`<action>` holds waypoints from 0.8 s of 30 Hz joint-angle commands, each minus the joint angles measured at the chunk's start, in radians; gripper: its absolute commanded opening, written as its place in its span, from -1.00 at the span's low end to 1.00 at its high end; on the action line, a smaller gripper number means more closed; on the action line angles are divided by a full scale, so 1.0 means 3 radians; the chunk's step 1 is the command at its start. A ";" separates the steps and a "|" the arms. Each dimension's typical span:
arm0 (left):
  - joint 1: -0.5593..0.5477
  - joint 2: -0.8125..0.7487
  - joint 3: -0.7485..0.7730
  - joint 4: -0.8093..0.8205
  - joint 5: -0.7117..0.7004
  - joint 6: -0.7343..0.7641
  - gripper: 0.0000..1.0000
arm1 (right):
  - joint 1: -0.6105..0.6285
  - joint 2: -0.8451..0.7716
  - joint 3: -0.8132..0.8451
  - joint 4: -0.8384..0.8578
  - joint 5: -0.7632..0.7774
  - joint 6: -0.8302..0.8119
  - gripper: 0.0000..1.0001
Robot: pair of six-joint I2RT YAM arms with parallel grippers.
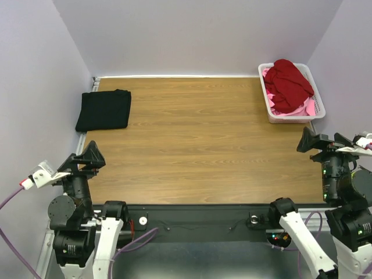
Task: Fold and stack the t-shirts
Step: Grab the tshirt from the pile
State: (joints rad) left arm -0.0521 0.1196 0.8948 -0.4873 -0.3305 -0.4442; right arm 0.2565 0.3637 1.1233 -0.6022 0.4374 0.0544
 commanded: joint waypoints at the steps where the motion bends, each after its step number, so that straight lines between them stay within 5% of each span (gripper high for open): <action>1: 0.0005 0.0010 -0.0099 0.0346 0.0012 0.0115 0.97 | 0.0024 0.0132 -0.0027 0.0141 0.0055 -0.0074 1.00; 10: 0.0005 0.0097 -0.0196 0.0448 0.0293 0.0208 0.97 | 0.0024 0.0796 -0.0053 0.0473 0.0152 0.0110 1.00; 20: 0.0000 -0.0081 -0.0543 0.0566 0.0876 -0.0033 0.97 | -0.0032 0.2779 0.0484 0.0627 0.0766 0.0085 1.00; 24: 0.0000 -0.0148 -0.0620 0.0546 0.1009 -0.0221 0.97 | -0.0557 0.3501 0.0934 0.0627 0.0298 0.0187 0.96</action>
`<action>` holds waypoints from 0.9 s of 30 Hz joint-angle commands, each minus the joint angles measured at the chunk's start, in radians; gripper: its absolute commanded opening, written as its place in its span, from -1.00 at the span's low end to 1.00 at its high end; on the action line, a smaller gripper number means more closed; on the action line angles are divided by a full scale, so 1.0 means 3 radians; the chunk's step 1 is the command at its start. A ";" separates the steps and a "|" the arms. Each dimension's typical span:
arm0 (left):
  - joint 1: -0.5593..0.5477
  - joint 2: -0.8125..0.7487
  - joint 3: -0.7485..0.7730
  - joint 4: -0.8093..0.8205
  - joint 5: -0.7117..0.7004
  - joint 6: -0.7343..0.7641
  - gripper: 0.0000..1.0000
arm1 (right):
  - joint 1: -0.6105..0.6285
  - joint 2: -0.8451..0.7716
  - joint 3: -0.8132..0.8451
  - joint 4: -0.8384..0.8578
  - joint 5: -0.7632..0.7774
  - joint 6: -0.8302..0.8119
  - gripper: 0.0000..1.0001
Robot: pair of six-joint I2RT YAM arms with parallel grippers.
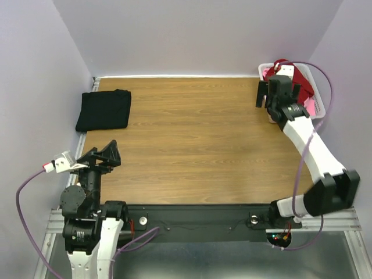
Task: Fold and stack the t-shirts
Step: Grab the tshirt from the pile
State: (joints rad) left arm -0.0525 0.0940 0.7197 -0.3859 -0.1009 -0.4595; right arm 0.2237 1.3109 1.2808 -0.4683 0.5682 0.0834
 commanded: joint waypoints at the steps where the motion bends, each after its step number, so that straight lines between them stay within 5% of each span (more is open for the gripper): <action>1: 0.0001 -0.0053 -0.0052 0.0197 0.0280 -0.0191 0.97 | -0.0530 0.0461 0.0602 0.0180 -0.0191 0.0111 0.86; 12: 0.0001 0.0116 -0.0220 0.0243 0.0173 -0.0386 0.97 | -0.1149 0.1898 0.1865 0.0185 -0.0728 0.0070 0.41; 27: 0.0001 0.0382 -0.0261 0.0402 0.0076 -0.0324 0.97 | -0.1201 0.2415 0.1826 0.0185 -0.0989 0.0014 0.13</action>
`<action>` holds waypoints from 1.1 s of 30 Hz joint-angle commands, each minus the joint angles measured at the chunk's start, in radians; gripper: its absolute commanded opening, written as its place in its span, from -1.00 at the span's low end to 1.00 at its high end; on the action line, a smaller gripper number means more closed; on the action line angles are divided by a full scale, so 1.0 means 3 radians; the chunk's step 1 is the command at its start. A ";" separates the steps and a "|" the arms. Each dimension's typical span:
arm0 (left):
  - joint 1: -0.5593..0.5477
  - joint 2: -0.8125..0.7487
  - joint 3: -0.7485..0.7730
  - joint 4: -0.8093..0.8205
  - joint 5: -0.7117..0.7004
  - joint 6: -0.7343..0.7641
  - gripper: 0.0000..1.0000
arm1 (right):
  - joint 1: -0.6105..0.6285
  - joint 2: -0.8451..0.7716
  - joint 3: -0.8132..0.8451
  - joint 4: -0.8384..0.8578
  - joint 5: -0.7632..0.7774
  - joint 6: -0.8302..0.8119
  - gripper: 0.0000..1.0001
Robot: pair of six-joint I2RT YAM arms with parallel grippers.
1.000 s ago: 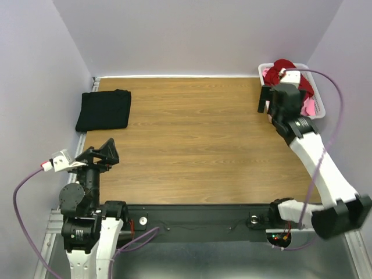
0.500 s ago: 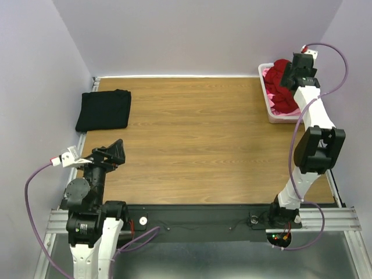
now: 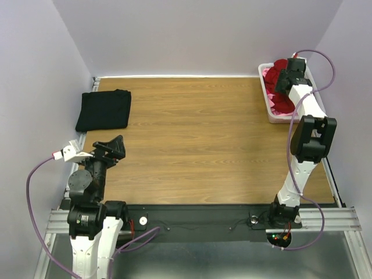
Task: Fold and stack the t-shirts
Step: Grab the tshirt from the pile
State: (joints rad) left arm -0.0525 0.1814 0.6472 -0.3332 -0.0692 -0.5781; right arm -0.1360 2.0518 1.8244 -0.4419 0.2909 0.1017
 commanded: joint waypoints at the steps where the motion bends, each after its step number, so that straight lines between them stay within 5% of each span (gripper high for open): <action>1: 0.0001 0.0101 -0.0030 0.0241 -0.0030 0.0076 0.97 | -0.0007 -0.0059 -0.0002 0.0098 -0.0029 -0.0058 -0.02; 6: 0.0006 0.0126 -0.0040 0.0277 0.0036 0.0147 0.97 | -0.0007 -0.0079 -0.0088 0.0098 0.0191 -0.0134 -0.67; 9: 0.0001 0.0137 -0.0051 0.0277 0.0047 0.0183 0.97 | -0.0007 -0.0074 -0.0119 0.0098 0.0242 -0.0175 -0.86; 11: 0.0001 0.0147 -0.0045 0.0282 0.0057 0.0204 0.97 | -0.0007 -0.0105 -0.0175 0.0098 0.0222 -0.0165 -0.84; 14: 0.0001 0.0152 -0.0020 0.0257 0.0067 0.0240 0.97 | -0.0007 -0.0141 -0.0232 0.0093 0.0130 -0.0134 -0.55; 17: 0.0001 0.0147 -0.0020 0.0226 0.0067 0.0255 0.97 | -0.0007 -0.0116 -0.0272 0.0093 0.0140 -0.0124 -0.54; 22: 0.0001 0.0096 -0.0010 0.0185 0.0047 0.0255 0.97 | -0.0007 -0.0110 -0.0257 0.0093 0.0211 -0.0124 -0.99; 30: 0.0001 0.0060 -0.0010 0.0180 0.0026 0.0214 0.97 | -0.0002 -0.0524 0.0151 0.0062 -0.0074 -0.0099 -0.99; 33: 0.0001 0.0070 -0.0010 0.0206 0.0036 0.0209 0.97 | -0.0002 -0.0779 0.0218 0.0067 -0.0544 -0.0032 -0.99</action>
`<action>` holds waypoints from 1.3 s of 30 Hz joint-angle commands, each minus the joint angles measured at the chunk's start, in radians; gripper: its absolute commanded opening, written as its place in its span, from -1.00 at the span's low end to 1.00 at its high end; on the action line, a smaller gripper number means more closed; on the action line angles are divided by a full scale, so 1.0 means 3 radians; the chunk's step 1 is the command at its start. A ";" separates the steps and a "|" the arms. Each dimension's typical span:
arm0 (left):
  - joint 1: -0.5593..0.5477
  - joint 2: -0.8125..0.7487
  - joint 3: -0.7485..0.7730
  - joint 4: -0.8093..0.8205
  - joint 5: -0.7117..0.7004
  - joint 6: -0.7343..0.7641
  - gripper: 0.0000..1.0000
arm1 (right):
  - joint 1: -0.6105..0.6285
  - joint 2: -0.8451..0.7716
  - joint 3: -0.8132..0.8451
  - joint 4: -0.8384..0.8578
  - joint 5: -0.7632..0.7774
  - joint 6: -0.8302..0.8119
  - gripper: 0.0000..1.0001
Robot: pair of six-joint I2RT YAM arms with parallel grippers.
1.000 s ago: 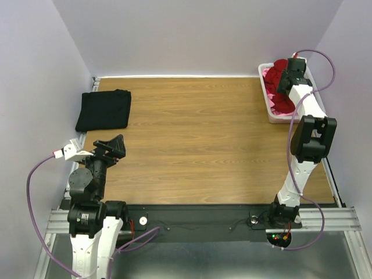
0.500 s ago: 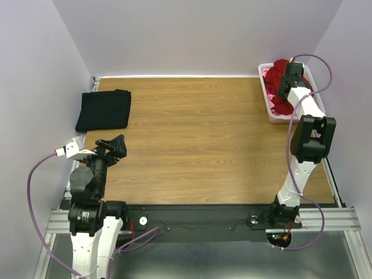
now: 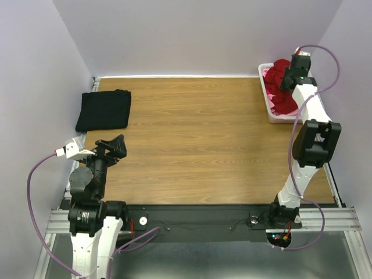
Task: Fold and stack the t-shirts
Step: Grab the tshirt from the pile, then move the tshirt to the center of the board
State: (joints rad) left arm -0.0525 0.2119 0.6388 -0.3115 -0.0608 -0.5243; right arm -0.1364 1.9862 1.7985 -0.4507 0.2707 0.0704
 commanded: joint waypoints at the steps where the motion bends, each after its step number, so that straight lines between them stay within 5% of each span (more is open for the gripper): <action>1: 0.0001 -0.0021 0.0013 0.0133 0.0009 0.0030 0.97 | 0.0025 -0.0617 0.0320 0.0096 -0.0609 0.0123 -0.99; 9: 0.0001 0.0009 -0.0012 0.0189 0.0080 -0.0001 0.97 | 0.0449 -0.0919 0.0233 0.0091 -0.1377 0.0363 -0.99; 14: 0.0001 0.0015 -0.0002 0.0195 0.0116 -0.0011 0.97 | 0.1200 -0.0843 0.0361 0.0096 -0.1719 0.0629 -0.99; 19: 0.0001 0.0015 0.0064 0.0169 0.0131 -0.0021 0.97 | 0.1941 -0.0593 0.1039 0.0091 -0.1970 0.0778 -0.99; 26: 0.0001 -0.0016 0.0115 0.0087 0.0126 -0.0011 0.98 | 0.2229 -0.0484 0.1727 0.0147 -0.2130 0.0926 -0.99; 35: 0.0001 0.0004 0.0095 0.0000 0.0147 -0.0037 0.97 | 0.2234 -0.0980 0.0005 0.0301 -0.1731 0.0854 -0.99; 39: 0.0006 0.0035 0.0090 -0.0030 0.0162 -0.0057 0.97 | 0.2224 -0.1195 -0.1033 0.0321 -0.1016 0.1063 -0.99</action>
State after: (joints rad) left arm -0.0525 0.2123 0.6388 -0.3374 -0.0288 -0.5358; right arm 0.5419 1.6653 1.6901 -0.3664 -0.2356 0.3386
